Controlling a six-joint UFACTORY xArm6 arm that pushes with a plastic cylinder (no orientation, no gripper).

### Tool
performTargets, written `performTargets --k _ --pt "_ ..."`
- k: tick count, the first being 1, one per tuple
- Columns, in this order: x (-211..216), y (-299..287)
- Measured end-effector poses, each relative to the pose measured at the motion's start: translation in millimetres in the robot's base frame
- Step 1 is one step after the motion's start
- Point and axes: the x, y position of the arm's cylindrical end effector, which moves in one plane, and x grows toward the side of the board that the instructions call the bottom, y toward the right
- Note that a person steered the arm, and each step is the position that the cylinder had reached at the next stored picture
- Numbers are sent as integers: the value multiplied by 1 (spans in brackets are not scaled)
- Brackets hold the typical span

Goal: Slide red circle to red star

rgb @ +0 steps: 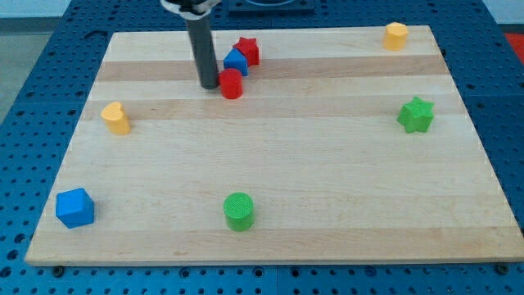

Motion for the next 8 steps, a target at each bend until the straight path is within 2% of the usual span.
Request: performTargets --k 1,2,3,5,8 --pt "9 -2" --pt "46 -26" --pt "54 -9" --pt "-3 33" --pt "16 86"
